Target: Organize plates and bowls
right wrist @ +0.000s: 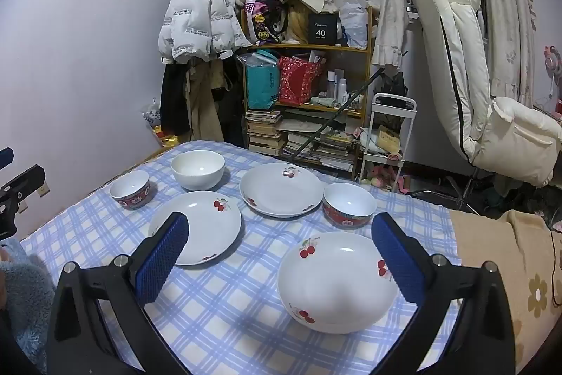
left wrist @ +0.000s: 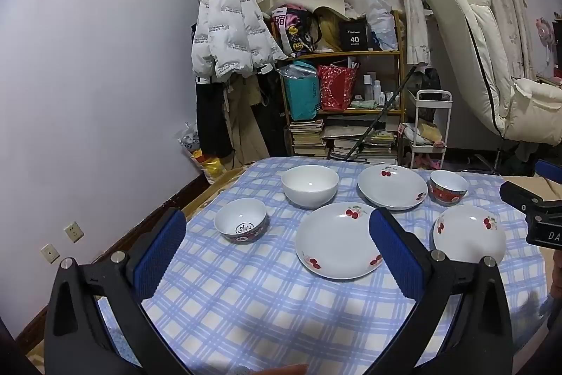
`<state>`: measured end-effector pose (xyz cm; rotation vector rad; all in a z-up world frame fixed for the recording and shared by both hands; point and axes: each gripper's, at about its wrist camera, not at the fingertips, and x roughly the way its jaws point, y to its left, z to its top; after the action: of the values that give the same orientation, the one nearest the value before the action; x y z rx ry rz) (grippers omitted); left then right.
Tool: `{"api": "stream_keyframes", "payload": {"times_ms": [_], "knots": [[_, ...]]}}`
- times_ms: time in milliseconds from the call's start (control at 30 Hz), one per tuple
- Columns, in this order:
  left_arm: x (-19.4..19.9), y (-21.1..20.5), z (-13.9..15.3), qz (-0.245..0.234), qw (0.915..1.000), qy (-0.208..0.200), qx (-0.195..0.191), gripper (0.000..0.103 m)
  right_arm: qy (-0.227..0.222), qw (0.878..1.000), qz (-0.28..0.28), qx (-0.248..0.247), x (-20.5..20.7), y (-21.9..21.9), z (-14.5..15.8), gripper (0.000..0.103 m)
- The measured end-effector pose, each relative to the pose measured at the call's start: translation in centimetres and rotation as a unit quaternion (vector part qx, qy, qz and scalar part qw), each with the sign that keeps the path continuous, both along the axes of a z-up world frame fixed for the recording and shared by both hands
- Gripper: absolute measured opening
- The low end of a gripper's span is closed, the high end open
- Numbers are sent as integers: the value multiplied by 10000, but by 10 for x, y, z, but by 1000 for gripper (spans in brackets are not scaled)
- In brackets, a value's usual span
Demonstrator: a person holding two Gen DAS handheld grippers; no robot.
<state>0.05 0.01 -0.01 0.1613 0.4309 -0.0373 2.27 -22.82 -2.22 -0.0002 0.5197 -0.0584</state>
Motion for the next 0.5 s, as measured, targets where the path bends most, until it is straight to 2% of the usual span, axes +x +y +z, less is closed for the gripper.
{"api": "stream_keyframes", "payload": {"times_ms": [500], "knots": [[-3, 7, 9, 51, 9999, -86, 10, 102, 31, 10000, -5, 6, 0, -1, -1, 103]]}}
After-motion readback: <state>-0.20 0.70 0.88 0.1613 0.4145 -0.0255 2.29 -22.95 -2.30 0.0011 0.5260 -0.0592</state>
